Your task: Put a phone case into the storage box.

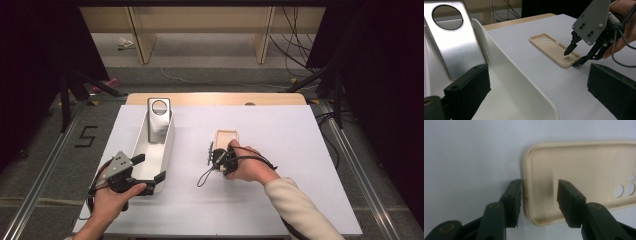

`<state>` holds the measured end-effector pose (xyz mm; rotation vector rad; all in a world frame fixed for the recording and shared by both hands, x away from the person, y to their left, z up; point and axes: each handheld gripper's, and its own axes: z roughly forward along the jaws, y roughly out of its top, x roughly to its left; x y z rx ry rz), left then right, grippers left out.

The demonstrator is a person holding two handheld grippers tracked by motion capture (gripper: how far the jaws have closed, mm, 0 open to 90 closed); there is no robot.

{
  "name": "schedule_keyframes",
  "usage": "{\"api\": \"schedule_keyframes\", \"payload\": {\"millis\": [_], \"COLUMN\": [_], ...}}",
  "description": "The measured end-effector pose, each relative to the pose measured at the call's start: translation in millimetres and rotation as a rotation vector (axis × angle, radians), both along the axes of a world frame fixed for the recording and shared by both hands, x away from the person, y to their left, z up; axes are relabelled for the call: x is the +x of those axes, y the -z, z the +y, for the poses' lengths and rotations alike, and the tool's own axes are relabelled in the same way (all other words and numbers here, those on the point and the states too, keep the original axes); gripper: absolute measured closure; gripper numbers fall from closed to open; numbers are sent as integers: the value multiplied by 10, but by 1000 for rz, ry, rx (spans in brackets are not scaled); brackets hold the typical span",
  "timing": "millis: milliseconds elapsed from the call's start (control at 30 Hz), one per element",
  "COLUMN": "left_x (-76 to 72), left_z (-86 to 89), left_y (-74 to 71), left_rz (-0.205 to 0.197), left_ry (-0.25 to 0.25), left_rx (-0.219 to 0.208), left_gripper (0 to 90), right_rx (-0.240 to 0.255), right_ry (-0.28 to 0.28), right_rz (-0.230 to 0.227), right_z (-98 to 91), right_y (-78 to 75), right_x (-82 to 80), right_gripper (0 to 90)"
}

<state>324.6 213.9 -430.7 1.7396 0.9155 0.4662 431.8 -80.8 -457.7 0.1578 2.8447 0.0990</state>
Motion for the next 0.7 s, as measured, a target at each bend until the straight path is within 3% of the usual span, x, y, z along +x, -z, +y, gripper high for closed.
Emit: {"api": "schedule_keyframes", "payload": {"millis": [367,700], "left_x": [-1,-3], "left_z": [-2,-6], "left_y": [2,2], "left_rz": [1,2], "left_ry": [4,7], "left_rx": [0,0], "left_gripper": [47,53], "right_rx": [-8,-15], "right_ry": [-21,-37], "right_rz": [39,55], "right_z": [17,25], "right_y": [4,7], "right_x": [-22,-39], "right_gripper": [719,791]}}
